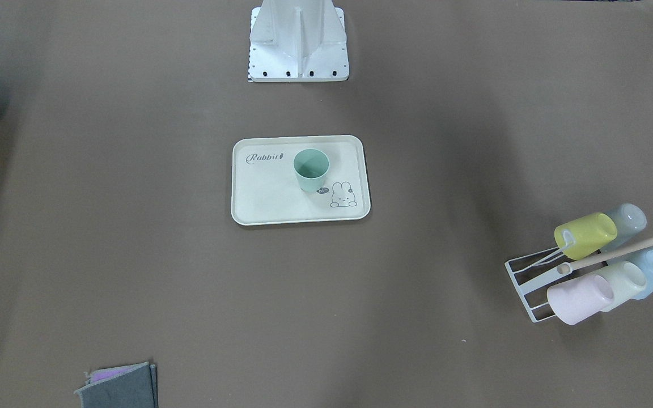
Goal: Pick up and place green cup on tray
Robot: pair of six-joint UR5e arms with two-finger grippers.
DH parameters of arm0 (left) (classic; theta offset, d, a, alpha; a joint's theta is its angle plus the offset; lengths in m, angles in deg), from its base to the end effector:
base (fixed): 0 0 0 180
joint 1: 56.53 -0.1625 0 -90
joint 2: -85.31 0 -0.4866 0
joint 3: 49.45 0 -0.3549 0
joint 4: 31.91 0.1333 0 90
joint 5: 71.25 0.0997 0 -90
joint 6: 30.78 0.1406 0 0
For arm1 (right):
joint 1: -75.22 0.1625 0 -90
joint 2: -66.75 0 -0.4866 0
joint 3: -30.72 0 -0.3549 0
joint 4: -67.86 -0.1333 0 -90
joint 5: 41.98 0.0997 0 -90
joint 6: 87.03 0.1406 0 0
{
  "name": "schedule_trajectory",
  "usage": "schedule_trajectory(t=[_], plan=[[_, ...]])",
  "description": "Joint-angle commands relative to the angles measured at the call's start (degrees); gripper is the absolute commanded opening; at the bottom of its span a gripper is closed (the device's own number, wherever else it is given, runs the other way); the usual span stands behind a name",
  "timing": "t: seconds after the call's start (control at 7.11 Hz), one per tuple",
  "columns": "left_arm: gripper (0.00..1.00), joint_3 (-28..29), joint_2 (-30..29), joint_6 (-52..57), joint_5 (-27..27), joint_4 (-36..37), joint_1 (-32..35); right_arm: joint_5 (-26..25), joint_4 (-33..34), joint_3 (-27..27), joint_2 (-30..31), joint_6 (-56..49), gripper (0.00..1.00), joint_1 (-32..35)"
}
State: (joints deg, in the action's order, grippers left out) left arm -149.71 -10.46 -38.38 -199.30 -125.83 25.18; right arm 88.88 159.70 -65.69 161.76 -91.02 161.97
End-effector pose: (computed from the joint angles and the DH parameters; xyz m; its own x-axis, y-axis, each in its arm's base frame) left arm 0.0290 -0.5228 0.6187 0.7603 0.1958 -0.6194 -0.0353 0.9645 0.2616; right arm 0.0179 -0.4129 0.7457 0.7496 -0.1072 0.6531 0.1091 0.9933 0.0379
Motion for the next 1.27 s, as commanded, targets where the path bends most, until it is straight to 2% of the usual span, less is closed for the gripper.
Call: schedule_trajectory(t=[0.0,0.14,1.12], plan=[[0.98,1.21,10.03,0.04,-9.63,0.67,3.45,0.28,0.0,0.25,0.08,-0.05,1.0,0.0],[0.98,1.12,15.03,0.3,-13.67,0.06,3.55,-0.16,-0.09,0.52,0.52,-0.05,1.0,0.0],[0.98,3.14,14.65,0.74,-13.27,0.32,5.13,-0.6,-0.7,0.52,-0.09,-0.14,1.0,0.0]])
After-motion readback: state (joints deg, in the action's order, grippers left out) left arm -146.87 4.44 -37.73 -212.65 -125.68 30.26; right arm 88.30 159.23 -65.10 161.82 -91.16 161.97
